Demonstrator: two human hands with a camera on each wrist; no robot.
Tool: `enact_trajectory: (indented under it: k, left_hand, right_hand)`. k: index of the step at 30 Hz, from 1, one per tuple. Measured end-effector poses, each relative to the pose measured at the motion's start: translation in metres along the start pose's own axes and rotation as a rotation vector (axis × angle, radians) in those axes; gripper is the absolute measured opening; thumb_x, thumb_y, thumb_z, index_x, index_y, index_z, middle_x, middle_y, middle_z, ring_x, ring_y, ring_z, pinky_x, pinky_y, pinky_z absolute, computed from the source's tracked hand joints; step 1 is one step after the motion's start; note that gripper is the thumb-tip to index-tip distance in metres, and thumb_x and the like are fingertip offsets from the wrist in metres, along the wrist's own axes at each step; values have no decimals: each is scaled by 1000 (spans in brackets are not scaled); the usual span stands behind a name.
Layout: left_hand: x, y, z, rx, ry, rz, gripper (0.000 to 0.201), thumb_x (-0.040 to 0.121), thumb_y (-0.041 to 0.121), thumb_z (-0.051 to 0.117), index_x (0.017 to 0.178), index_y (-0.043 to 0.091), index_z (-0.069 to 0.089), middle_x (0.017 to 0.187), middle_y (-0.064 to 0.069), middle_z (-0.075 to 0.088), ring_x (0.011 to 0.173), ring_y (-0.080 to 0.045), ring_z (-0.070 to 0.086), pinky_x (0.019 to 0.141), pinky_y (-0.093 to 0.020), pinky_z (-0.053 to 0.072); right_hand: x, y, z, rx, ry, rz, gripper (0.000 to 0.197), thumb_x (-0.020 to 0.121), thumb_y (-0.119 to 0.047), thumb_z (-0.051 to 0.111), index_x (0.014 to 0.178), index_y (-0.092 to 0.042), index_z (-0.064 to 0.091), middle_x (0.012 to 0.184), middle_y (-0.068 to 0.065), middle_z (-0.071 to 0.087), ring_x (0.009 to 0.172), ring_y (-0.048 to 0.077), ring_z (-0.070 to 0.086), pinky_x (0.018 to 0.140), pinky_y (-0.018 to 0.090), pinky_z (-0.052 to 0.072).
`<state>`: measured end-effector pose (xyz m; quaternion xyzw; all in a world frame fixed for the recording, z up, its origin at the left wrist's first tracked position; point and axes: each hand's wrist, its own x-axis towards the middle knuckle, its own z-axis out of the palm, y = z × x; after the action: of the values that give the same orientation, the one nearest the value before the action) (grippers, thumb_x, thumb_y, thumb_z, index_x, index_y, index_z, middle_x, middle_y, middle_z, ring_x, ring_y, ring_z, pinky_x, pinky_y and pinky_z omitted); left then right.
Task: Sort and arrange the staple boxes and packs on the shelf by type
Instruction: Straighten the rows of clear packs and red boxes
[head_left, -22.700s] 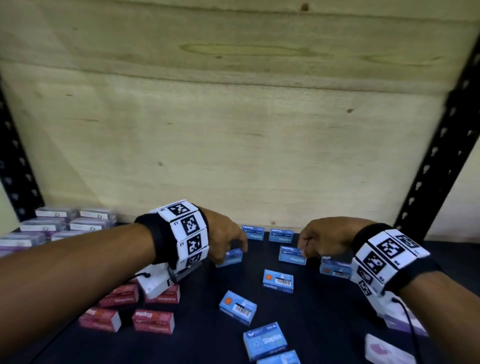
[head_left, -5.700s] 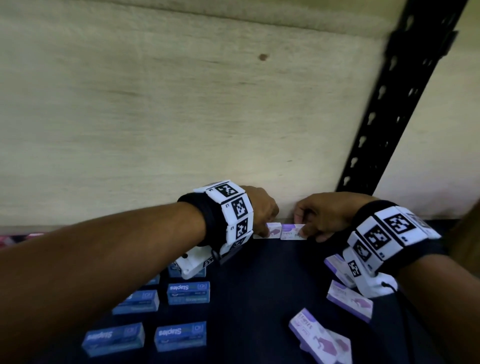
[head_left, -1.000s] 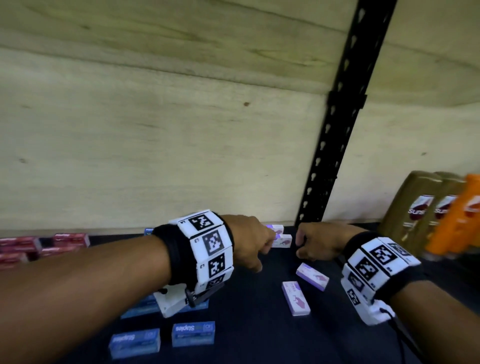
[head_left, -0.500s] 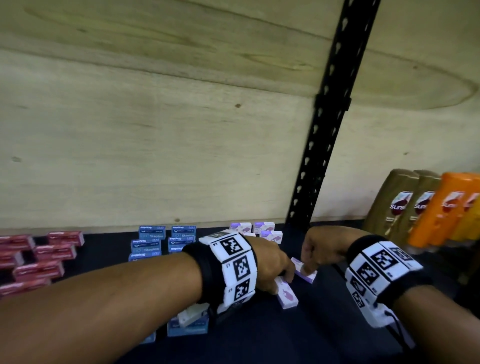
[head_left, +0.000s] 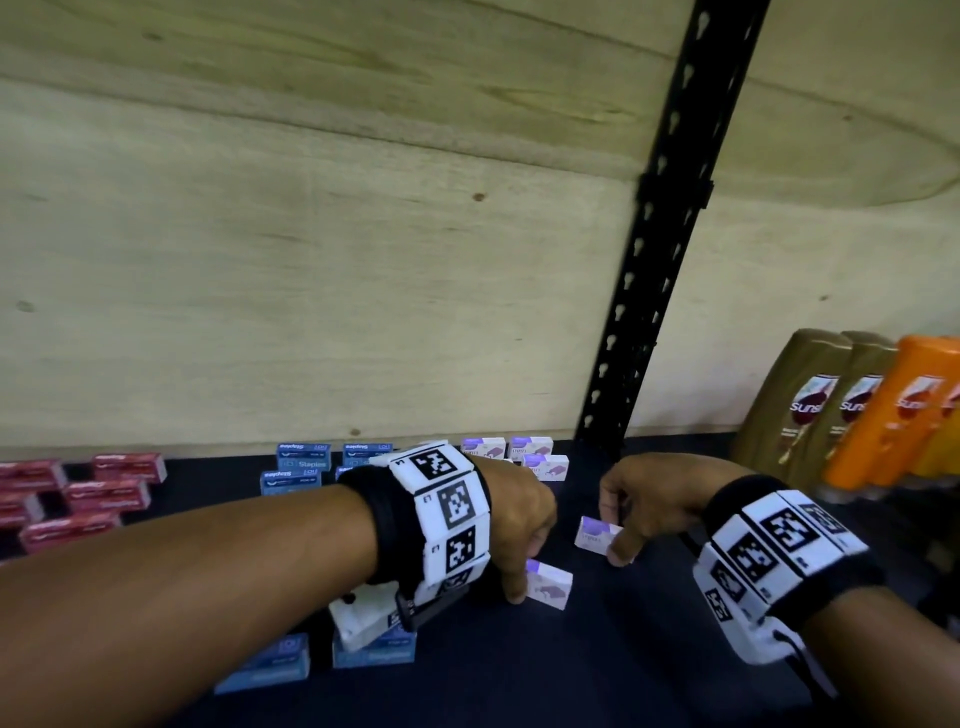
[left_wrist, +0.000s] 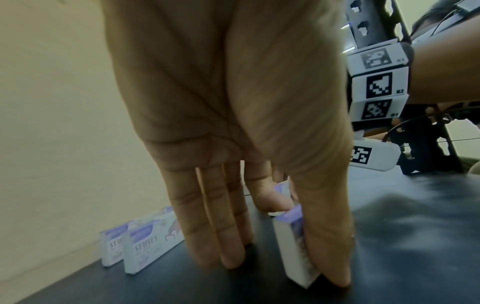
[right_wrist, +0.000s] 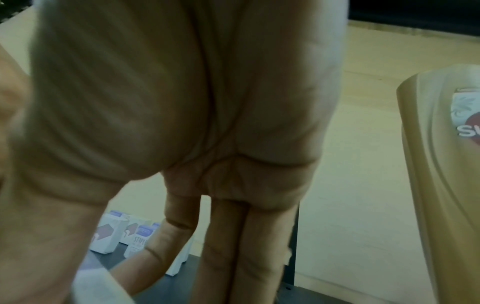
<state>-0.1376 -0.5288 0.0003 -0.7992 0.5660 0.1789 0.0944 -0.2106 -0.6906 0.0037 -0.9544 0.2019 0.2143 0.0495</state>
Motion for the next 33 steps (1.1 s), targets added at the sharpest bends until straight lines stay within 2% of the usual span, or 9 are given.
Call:
enact_trajectory:
  k: [3,7,13,16,18,21,23,28,33]
  left_hand:
    - [-1,-2,0,0,12,7,39,80,33,77,111,17,59,99,3,56,66,-3,42,51,-22,32]
    - [-1,-5,1,-30,38,0,29,84,30,73,108,19,60,99,4,57,67,-2,43,54,-21,35]
    - [4,-24,1,81,138,-45,29,94,19,61,121,8,61,95,0,48,74,-14,45,46,-13,29]
    - [10,-35,2,93,196,-131,16,93,21,62,106,26,54,97,3,48,84,-14,45,53,-20,33]
    - [17,-42,1,83,211,-174,18,93,22,62,94,27,45,98,4,48,85,-14,45,54,-20,34]
    - [23,-48,0,70,242,-199,38,92,22,64,68,29,35,97,3,48,85,-14,45,61,-22,37]
    - [25,-48,0,86,237,-212,44,92,24,64,65,29,30,96,3,48,84,-14,45,69,-23,36]
    - [30,-49,-3,117,212,-173,44,93,22,63,63,26,30,91,1,46,81,-14,44,47,-12,27]
    - [33,-47,-8,146,126,-169,48,90,20,66,56,16,32,44,-3,40,38,-14,39,23,-11,18]
  right_hand:
    - [-1,0,-2,-24,-19,13,32,70,-33,85,99,-27,71,105,-9,69,99,12,61,90,32,51]
    - [1,0,-1,-41,24,-1,24,78,-29,77,100,-31,67,107,-10,66,100,11,59,86,28,48]
    - [9,-1,1,23,132,-43,13,88,-34,66,91,-32,53,73,-11,62,74,10,59,74,28,47]
    - [9,-9,-2,25,144,-42,12,92,-31,62,90,-32,50,65,-9,59,64,13,60,70,29,50]
    - [9,-15,-3,9,149,-44,11,93,-30,60,94,-32,49,68,-10,56,61,11,58,69,29,49]
    - [9,-23,-5,-48,160,-55,13,96,-31,57,105,-31,48,73,-14,48,60,3,47,64,26,42]
    - [10,-27,-6,-74,155,-61,14,97,-31,56,108,-29,47,72,-14,45,60,2,44,57,21,36]
    - [14,-33,-7,-95,152,-47,15,97,-30,56,107,-29,45,74,-12,46,58,4,45,53,19,34]
    - [16,-32,-9,-83,162,-45,16,97,-28,58,103,-31,43,74,-13,45,55,0,42,50,18,32]
